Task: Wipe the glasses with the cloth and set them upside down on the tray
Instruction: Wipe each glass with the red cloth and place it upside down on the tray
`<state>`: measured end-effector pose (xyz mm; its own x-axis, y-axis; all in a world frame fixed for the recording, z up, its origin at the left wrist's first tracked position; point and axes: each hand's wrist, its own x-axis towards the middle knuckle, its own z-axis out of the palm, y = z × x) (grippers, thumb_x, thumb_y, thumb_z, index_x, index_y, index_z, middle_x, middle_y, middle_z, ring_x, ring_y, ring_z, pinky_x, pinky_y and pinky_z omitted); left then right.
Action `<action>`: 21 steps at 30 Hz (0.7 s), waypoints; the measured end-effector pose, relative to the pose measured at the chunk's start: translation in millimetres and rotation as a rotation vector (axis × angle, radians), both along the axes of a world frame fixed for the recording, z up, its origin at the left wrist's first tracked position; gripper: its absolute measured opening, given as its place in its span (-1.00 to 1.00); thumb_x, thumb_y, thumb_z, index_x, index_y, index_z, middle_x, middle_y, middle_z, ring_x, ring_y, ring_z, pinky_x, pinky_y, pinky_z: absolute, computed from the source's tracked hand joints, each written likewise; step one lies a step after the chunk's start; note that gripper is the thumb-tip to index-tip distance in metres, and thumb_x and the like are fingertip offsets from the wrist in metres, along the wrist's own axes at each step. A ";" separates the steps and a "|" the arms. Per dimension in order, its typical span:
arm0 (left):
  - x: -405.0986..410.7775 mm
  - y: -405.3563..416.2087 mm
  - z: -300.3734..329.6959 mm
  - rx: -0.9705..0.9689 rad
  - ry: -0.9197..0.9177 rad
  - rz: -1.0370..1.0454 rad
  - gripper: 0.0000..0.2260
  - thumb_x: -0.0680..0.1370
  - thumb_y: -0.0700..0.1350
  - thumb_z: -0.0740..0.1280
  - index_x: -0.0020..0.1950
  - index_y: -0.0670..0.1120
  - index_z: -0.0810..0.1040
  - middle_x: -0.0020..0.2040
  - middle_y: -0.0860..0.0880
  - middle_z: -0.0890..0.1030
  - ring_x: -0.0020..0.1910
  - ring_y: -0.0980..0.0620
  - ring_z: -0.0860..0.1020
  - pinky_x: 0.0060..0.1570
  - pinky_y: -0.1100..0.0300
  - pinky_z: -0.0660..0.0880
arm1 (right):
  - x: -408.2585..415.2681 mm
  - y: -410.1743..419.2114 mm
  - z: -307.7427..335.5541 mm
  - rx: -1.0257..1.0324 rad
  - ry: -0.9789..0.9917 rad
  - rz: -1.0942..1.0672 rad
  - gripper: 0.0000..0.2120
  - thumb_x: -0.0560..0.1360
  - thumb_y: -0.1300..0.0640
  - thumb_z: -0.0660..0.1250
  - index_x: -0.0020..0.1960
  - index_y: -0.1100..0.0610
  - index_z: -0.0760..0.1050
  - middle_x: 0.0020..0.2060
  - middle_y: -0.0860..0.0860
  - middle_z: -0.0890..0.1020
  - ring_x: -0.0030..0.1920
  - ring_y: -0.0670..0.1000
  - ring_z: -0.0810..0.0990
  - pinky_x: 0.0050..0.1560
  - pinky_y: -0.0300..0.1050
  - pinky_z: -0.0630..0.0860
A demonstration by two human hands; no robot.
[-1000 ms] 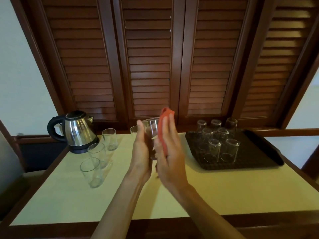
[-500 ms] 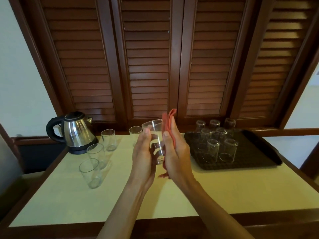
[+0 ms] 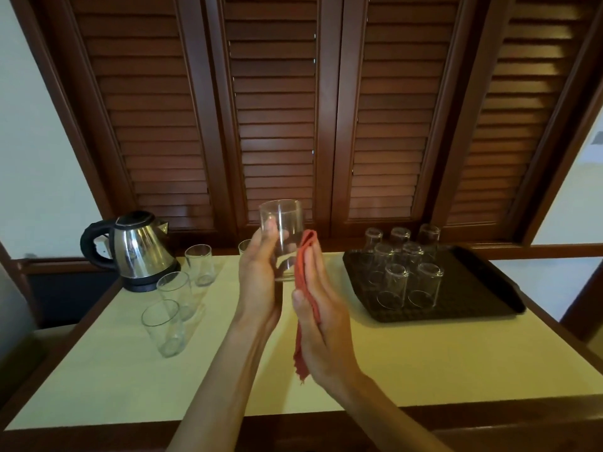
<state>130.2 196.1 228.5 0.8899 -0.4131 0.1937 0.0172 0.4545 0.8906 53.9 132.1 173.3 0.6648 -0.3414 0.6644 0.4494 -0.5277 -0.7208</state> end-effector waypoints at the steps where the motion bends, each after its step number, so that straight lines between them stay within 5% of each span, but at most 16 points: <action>1: -3.7 0.1 -1.1 0.004 -0.004 -0.014 -0.53 0.57 0.24 0.25 0.33 0.01 0.64 0.17 -0.11 0.72 0.21 -0.15 0.66 0.34 -0.20 0.54 | 3.5 -4.4 4.0 0.092 0.012 0.030 -0.50 0.70 0.01 0.07 0.61 -0.06 0.07 0.54 -0.13 0.36 0.53 -0.07 0.33 0.52 -0.06 0.32; 4: -18.0 -2.3 -12.8 0.070 0.026 -0.070 -0.54 0.67 0.20 0.09 0.42 0.05 0.58 0.19 -0.02 0.73 0.25 -0.03 0.66 0.25 -0.08 0.57 | 16.7 -20.1 26.5 0.296 -0.022 -0.038 -0.48 0.68 -0.03 0.10 0.62 -0.04 0.12 0.45 -0.17 0.48 0.44 -0.10 0.46 0.45 0.03 0.43; 7: -10.9 1.2 -7.2 0.019 0.051 -0.040 -0.53 0.65 0.25 0.12 0.29 0.00 0.64 0.06 -0.04 0.74 0.10 -0.02 0.70 0.12 0.04 0.60 | 9.5 -1.1 17.0 0.116 -0.026 -0.059 -0.47 0.70 0.04 0.08 0.63 0.08 0.05 0.59 -0.06 0.24 0.56 -0.16 0.23 0.52 -0.20 0.26; 9: -5.3 4.0 -1.3 0.029 -0.025 -0.017 -0.55 0.58 0.26 0.22 0.26 0.00 0.63 0.05 -0.03 0.72 0.05 -0.02 0.70 0.03 0.10 0.64 | 2.4 9.8 2.8 0.064 -0.042 -0.017 -0.50 0.70 0.06 0.07 0.62 0.00 0.05 0.61 -0.11 0.17 0.58 -0.20 0.15 0.53 -0.27 0.19; 13: -12.4 5.4 -9.4 0.206 -0.168 0.007 -0.53 0.54 0.32 0.22 0.31 0.13 0.62 0.09 0.18 0.68 0.07 0.22 0.63 0.00 0.25 0.58 | 17.5 -15.5 33.8 0.515 0.004 0.104 -0.54 0.64 -0.12 0.17 0.53 -0.25 0.24 0.53 -0.19 0.34 0.51 -0.17 0.32 0.55 0.02 0.29; 17: 1.5 9.2 -17.6 0.169 -0.188 0.134 -0.54 0.62 0.31 0.21 0.44 0.16 0.56 0.29 0.06 0.66 0.23 0.09 0.61 0.24 0.06 0.55 | 14.9 -4.9 31.3 0.437 0.064 0.100 -0.49 0.66 -0.09 0.15 0.59 -0.12 0.17 0.52 -0.17 0.38 0.51 -0.17 0.34 0.55 0.03 0.27; 21: -13.0 2.5 -20.5 0.223 -0.138 0.014 -0.56 0.66 0.32 0.03 0.34 0.24 0.58 0.24 0.06 0.69 0.19 0.11 0.67 0.16 0.02 0.65 | 28.4 -11.7 34.4 0.392 -0.006 0.002 -0.51 0.65 -0.12 0.15 0.56 -0.24 0.15 0.50 -0.10 0.42 0.46 -0.03 0.44 0.46 0.13 0.41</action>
<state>117.2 198.6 208.0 0.8672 -0.4470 0.2196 -0.1166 0.2463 0.9621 82.4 120.4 207.7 0.6620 -0.5691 0.4877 0.4549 -0.2120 -0.8649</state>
